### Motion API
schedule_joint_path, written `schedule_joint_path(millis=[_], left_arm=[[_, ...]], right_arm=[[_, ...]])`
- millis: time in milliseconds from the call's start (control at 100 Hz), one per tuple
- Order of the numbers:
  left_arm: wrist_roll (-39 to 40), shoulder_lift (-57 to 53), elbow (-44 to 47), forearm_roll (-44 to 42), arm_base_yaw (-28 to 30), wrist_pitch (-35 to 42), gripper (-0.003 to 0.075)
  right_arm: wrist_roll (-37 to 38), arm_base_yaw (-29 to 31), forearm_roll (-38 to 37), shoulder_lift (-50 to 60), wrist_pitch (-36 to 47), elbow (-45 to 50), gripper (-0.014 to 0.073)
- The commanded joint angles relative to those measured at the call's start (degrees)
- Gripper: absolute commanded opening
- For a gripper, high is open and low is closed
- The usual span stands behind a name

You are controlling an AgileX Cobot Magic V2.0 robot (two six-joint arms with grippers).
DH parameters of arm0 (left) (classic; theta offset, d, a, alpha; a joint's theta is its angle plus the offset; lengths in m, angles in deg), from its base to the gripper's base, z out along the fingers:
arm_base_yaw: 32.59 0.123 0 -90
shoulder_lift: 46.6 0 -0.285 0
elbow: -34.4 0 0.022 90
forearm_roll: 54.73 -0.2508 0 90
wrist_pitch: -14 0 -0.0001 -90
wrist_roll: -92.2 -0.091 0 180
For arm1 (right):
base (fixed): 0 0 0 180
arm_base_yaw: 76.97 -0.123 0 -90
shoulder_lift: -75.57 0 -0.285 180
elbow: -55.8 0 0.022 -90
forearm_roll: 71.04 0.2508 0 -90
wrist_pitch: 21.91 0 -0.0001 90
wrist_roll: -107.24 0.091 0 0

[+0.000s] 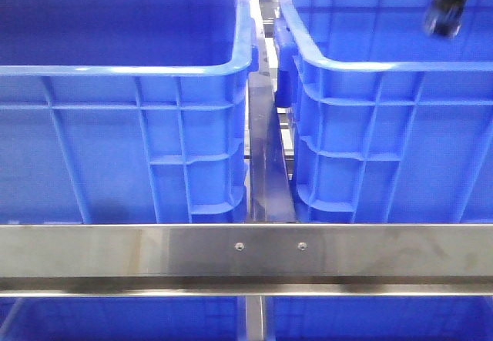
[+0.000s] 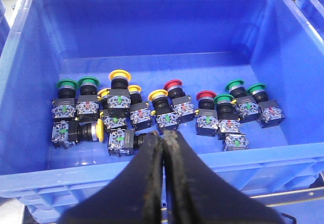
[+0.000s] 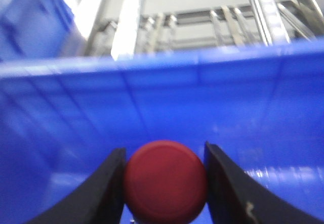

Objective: Pick red and yellow buttons and place in box
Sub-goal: 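Lower the red button into the empty bin and open the right gripper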

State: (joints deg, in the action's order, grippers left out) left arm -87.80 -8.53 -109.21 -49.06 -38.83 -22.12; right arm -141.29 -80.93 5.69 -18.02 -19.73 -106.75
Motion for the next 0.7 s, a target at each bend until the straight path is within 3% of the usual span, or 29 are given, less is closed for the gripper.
schedule_joint_path(millis=[0, 340, 690], left_arm=[[0.8, 0.1, -1.6, 0.3, 0.1, 5.0, -0.0019], [0.8, 0.1, -1.6, 0.3, 0.1, 5.0, -0.0019], [0.8, 0.1, -1.6, 0.3, 0.1, 5.0, -0.0019]], right_arm=[[-1.6, -2.1, -0.3, -1.8, 5.4, -2.7, 0.0093], [-1.5, -4.2, -1.7, -12.8, 10.3, -10.0, 0.0089], [-1.5, -4.2, -1.7, -18.5, 10.2, -15.5, 0.0089]])
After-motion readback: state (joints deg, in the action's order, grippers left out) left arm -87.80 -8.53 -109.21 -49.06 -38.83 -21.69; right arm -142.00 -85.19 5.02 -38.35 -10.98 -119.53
